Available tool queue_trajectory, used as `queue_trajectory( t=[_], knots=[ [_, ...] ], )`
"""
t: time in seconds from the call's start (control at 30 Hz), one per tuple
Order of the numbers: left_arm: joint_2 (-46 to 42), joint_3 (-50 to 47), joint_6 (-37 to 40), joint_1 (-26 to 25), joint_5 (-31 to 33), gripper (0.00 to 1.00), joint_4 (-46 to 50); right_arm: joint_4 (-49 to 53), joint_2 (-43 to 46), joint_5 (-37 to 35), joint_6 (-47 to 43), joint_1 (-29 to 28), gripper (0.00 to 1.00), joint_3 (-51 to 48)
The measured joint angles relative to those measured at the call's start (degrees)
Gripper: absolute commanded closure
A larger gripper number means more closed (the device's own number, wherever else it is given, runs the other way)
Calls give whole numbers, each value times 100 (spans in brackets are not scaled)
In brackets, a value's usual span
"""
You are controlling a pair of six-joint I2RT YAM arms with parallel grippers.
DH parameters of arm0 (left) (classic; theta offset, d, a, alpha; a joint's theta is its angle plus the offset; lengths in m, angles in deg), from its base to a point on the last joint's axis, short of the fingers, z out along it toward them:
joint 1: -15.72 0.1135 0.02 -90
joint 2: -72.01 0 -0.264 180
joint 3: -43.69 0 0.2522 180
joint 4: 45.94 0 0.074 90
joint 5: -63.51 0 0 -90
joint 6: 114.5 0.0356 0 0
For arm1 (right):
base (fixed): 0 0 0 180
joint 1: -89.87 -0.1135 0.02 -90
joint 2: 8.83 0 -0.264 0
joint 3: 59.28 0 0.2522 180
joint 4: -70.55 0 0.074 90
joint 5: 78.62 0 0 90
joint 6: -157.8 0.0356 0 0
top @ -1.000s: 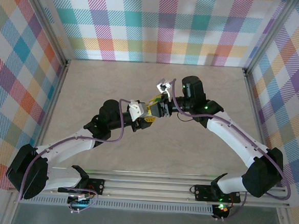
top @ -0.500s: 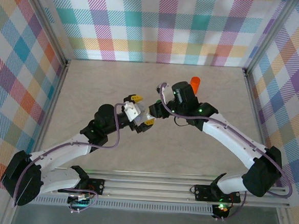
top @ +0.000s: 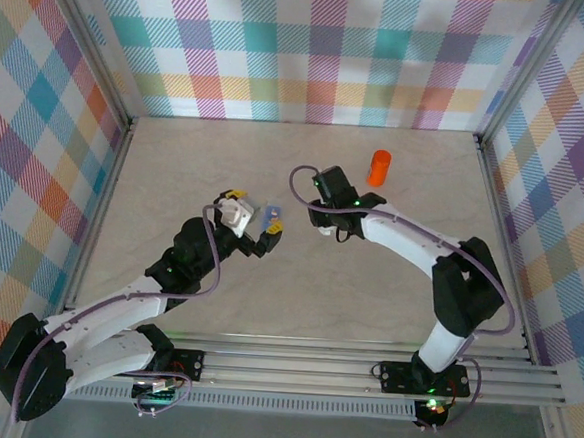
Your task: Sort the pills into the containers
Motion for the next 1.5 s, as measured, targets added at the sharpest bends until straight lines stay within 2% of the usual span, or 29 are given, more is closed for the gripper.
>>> queue_trajectory(
  t=[0.23,0.6,0.77,0.9,1.03,1.13,1.4,1.5],
  knots=[
    [-22,190,-693,0,278,0,251,-313,-236,-87,435,0,66,0],
    [31,400,-1561,142,1373,0,846,-828,-426,-166,942,0,56,-271],
    [-118,323,-1888,256,1445,0,831,-872,-555,-164,986,0,49,-275],
    [-164,337,-2024,280,1425,0,1067,-949,-560,-136,1054,0,37,-348],
    [-4,503,-2227,280,1467,0,1397,-975,-525,-24,1106,0,33,-444],
    [85,520,-2426,280,1488,0,1458,-964,-332,125,1132,0,32,-560],
    [522,772,-3062,280,1491,9,1611,-802,922,498,1167,59,29,-706],
    [841,1036,-3296,280,1451,13,1639,-728,1298,671,1150,151,36,-713]
  ],
)
